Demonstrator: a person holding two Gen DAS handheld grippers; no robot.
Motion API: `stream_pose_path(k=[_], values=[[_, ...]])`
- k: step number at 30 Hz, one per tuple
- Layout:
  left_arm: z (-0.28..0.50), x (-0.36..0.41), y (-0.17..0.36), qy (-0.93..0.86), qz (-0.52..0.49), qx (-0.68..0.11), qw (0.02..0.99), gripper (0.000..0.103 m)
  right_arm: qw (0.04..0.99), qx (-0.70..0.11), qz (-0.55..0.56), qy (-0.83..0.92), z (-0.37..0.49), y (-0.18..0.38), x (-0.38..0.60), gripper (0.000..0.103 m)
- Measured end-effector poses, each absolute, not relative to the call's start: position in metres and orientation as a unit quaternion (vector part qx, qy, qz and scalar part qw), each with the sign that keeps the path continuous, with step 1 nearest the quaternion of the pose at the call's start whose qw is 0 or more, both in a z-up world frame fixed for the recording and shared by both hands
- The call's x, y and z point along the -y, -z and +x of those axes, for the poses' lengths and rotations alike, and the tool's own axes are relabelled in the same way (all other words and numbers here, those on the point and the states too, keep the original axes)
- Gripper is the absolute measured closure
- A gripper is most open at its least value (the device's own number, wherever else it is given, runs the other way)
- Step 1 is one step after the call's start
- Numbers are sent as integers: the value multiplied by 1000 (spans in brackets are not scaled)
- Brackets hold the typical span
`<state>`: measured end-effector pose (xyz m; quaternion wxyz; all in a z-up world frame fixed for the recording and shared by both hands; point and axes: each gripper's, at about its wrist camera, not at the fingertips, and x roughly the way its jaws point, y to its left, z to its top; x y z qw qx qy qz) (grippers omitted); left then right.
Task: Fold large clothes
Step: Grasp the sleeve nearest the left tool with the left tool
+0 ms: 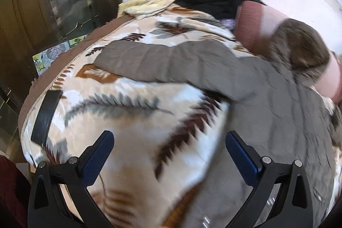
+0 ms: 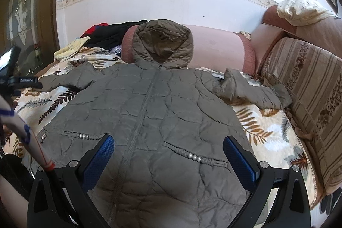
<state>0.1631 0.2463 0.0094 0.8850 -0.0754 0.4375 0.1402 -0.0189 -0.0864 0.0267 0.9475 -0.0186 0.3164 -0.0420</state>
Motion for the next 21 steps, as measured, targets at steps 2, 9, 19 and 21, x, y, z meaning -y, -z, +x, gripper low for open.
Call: stream_pose_path(k=[2, 9, 19, 21], values=[[188, -269, -5, -156, -78, -444, 879, 0, 946, -321, -22, 39, -13, -24, 82, 0], [259, -348, 22, -202, -140, -465, 850, 0, 938, -343, -35, 34, 18, -10, 72, 0], [324, -432, 60, -244, -265, -464, 809, 0, 929, -367, -49, 18, 64, 7, 53, 0], [333, -445, 69, -248, -283, -467, 800, 4, 928, -370, -51, 14, 68, 10, 49, 0]])
